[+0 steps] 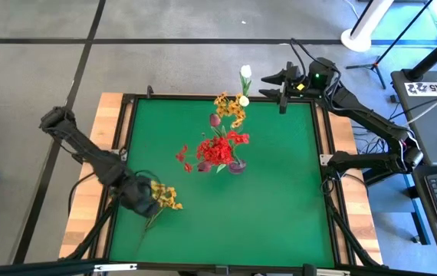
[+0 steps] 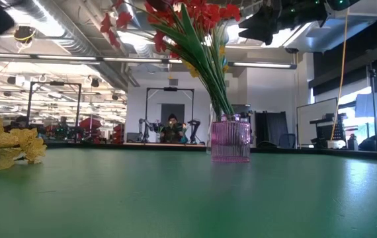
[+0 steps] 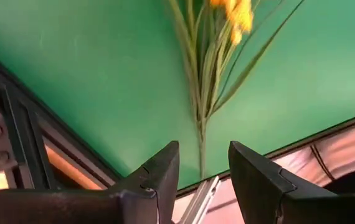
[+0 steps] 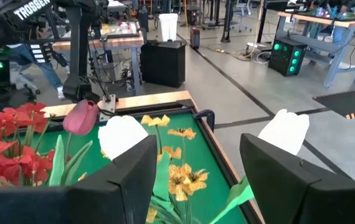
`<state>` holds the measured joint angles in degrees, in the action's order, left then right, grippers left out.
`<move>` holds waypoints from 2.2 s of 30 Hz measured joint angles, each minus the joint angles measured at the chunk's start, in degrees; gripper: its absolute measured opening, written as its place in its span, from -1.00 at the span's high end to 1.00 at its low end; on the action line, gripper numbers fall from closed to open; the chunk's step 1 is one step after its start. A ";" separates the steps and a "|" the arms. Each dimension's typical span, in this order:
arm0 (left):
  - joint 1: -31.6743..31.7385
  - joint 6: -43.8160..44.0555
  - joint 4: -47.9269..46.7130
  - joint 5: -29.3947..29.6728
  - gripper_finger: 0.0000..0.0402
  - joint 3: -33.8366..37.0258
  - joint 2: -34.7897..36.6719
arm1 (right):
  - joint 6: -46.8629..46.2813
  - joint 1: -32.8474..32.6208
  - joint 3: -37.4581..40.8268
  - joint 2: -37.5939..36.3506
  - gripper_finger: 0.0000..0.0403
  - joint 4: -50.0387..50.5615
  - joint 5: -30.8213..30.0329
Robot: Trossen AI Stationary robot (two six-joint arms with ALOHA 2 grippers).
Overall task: Sort flowers into vase by color
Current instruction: Put the yellow flowers into the transparent vase
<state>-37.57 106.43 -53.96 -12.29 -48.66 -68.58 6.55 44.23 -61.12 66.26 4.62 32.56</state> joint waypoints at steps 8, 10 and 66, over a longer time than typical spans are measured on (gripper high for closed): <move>-7.94 11.56 9.63 6.69 0.34 0.00 0.00 | 0.37 0.00 0.02 0.02 -0.14 0.29 0.02; -7.87 11.56 12.30 7.31 0.34 -0.03 -0.03 | 0.37 0.00 0.02 0.02 -0.14 0.23 0.02; 4.32 -5.15 -9.85 25.48 0.97 -5.57 -14.90 | -0.24 0.02 0.02 -0.15 -0.14 -1.75 0.04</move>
<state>-33.26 101.28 -63.82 13.19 -54.23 -83.48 6.31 44.25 -61.10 66.11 2.87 32.60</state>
